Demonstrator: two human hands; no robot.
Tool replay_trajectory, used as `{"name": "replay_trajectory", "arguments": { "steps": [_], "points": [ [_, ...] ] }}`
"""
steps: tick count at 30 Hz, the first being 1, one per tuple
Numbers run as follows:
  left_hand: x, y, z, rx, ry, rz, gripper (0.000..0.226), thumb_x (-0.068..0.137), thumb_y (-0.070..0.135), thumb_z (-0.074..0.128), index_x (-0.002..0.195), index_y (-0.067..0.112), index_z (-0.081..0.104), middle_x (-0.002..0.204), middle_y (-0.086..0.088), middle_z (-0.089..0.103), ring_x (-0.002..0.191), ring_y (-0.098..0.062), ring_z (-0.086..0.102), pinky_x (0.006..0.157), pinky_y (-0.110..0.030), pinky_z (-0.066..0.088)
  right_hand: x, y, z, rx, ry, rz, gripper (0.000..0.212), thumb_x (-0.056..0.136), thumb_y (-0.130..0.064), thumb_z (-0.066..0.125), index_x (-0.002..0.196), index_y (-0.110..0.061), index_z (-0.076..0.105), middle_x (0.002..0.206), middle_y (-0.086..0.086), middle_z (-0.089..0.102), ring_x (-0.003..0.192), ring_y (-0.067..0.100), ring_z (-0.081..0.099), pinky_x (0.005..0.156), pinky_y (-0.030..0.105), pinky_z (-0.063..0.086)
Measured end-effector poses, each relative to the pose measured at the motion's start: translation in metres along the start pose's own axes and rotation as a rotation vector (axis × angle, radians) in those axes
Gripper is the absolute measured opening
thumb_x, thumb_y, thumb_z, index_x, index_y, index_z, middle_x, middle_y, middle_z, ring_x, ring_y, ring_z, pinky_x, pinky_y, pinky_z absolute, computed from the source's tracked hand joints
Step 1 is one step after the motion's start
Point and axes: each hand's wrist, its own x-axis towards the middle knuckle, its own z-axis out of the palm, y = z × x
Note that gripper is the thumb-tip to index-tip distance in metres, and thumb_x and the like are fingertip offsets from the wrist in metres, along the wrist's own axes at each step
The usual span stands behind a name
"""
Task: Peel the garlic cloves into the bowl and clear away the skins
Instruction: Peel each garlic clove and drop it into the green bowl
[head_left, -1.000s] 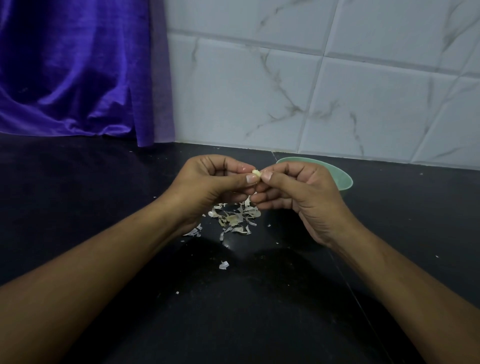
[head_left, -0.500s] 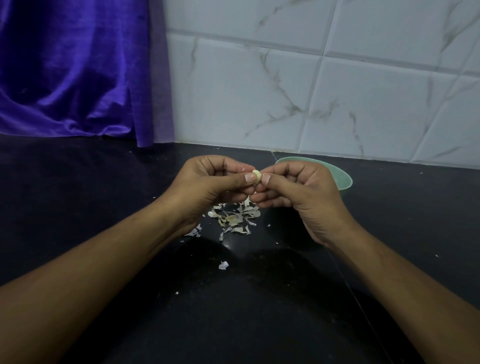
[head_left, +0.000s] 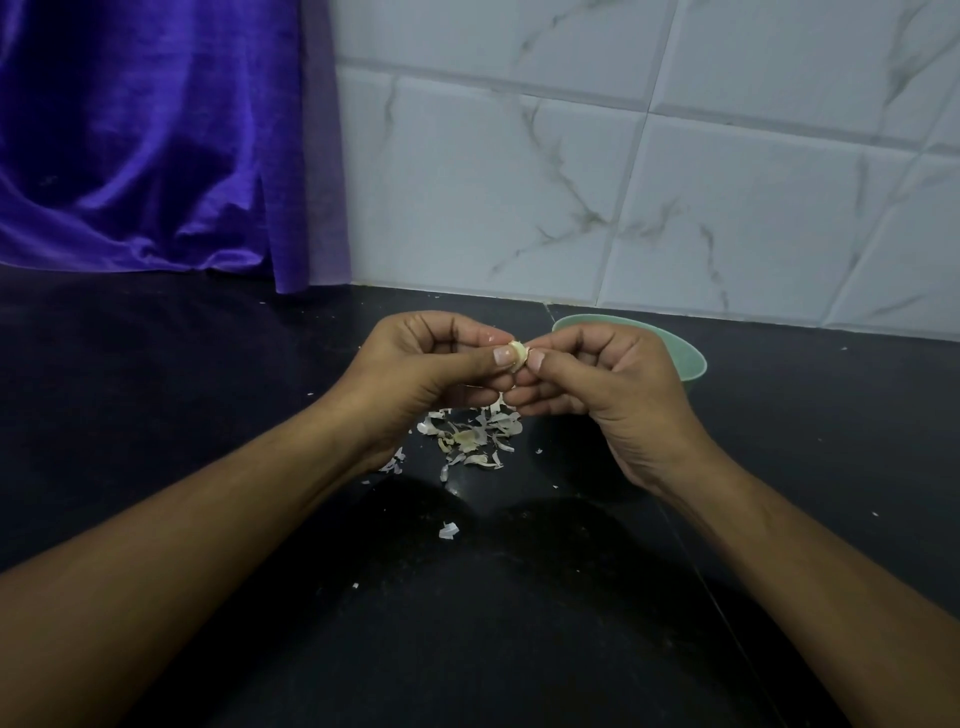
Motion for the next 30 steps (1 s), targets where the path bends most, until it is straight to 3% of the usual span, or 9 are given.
{"name": "replay_trajectory", "arguments": {
  "steps": [4, 19, 25, 30],
  "points": [
    [0.0015, 0.0005, -0.0012, -0.045, -0.01, -0.013, 0.019, 0.072, 0.014, 0.081, 0.09, 0.009, 0.078, 0.083, -0.011, 0.077, 0.073, -0.013, 0.075, 0.068, -0.021, 0.062, -0.0003, -0.0007, 0.0002, 0.016, -0.006, -0.02, 0.009, 0.095, -0.002, 0.066, 0.098, 0.004, 0.072, 0.087, 0.023, 0.077, 0.076, 0.029, 0.077, 0.071, 0.034, 0.065],
    [0.0019, -0.0048, 0.0006, -0.106, -0.03, -0.062, 0.023, 0.073, 0.014, 0.079, 0.095, 0.007, 0.076, 0.083, -0.009, 0.077, 0.072, -0.011, 0.073, 0.062, -0.019, 0.06, 0.0003, 0.0006, 0.0007, 0.027, 0.012, 0.011, 0.011, 0.095, 0.006, 0.063, 0.091, 0.0, 0.071, 0.084, 0.024, 0.076, 0.07, 0.026, 0.076, 0.065, 0.032, 0.063],
    [0.0037, -0.0065, -0.0007, -0.062, -0.01, 0.033, 0.026, 0.077, 0.016, 0.078, 0.102, 0.01, 0.076, 0.087, -0.01, 0.076, 0.076, -0.014, 0.072, 0.068, -0.023, 0.063, 0.001, 0.0004, 0.001, 0.041, 0.035, 0.006, 0.01, 0.097, -0.002, 0.064, 0.095, 0.001, 0.073, 0.085, 0.023, 0.075, 0.071, 0.028, 0.075, 0.071, 0.038, 0.065],
    [0.0019, -0.009, 0.0008, 0.007, 0.005, 0.089, 0.024, 0.085, 0.011, 0.074, 0.109, 0.008, 0.076, 0.09, -0.016, 0.076, 0.08, -0.016, 0.074, 0.072, -0.026, 0.063, 0.0013, 0.0018, 0.0025, 0.031, 0.043, 0.01, 0.004, 0.093, -0.003, 0.07, 0.092, -0.003, 0.073, 0.082, 0.02, 0.076, 0.069, 0.024, 0.075, 0.066, 0.031, 0.064]
  ]
}}
